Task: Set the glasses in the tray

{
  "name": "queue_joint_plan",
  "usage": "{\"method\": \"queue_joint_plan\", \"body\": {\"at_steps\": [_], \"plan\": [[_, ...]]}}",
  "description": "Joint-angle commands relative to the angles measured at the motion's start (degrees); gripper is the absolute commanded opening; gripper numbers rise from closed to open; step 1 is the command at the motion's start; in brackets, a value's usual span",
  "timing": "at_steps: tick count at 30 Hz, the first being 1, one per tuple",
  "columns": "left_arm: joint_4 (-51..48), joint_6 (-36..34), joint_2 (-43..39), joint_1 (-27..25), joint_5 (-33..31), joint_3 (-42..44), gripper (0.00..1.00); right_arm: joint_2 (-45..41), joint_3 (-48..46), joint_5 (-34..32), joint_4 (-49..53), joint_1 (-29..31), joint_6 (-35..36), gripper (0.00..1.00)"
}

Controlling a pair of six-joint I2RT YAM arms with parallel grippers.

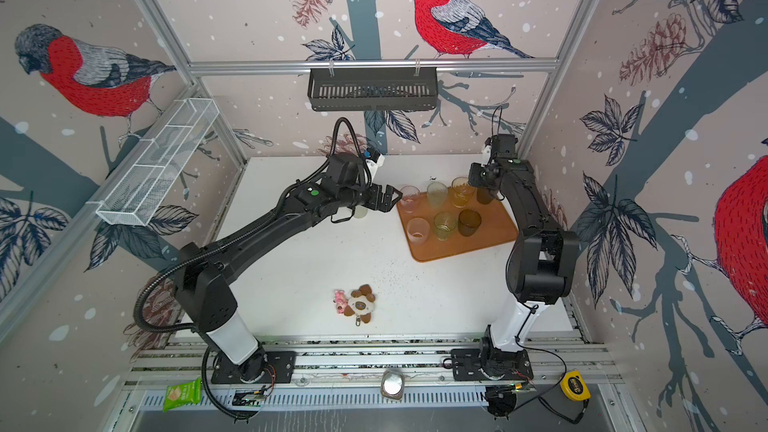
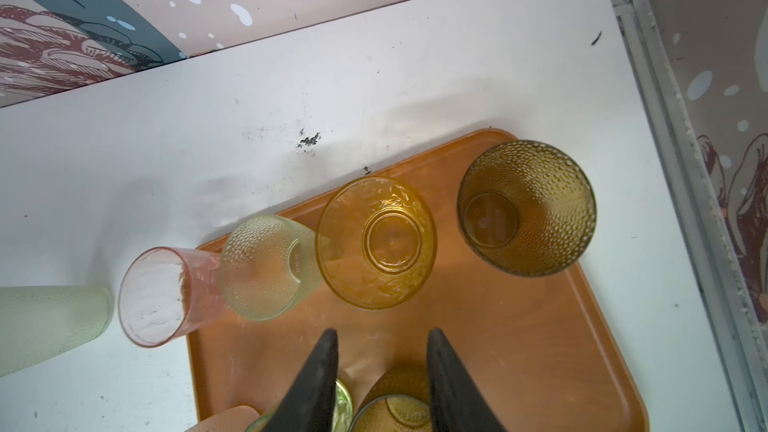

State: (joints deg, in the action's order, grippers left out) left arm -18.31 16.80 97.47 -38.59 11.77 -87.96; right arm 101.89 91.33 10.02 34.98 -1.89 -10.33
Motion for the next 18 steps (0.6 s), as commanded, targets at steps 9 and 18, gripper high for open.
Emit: {"method": "queue_joint_plan", "body": {"at_steps": [9,18], "plan": [[0.03,2.02,-3.70,3.66,-2.49,3.59,0.98,-3.40,-1.85,0.18,-1.83,4.62,-2.49,0.46],[0.53,3.64,-5.32,7.40,-1.82,6.02,0.98,-3.41,-0.85,-0.48,-1.67,9.01,-4.04,0.62]]}}
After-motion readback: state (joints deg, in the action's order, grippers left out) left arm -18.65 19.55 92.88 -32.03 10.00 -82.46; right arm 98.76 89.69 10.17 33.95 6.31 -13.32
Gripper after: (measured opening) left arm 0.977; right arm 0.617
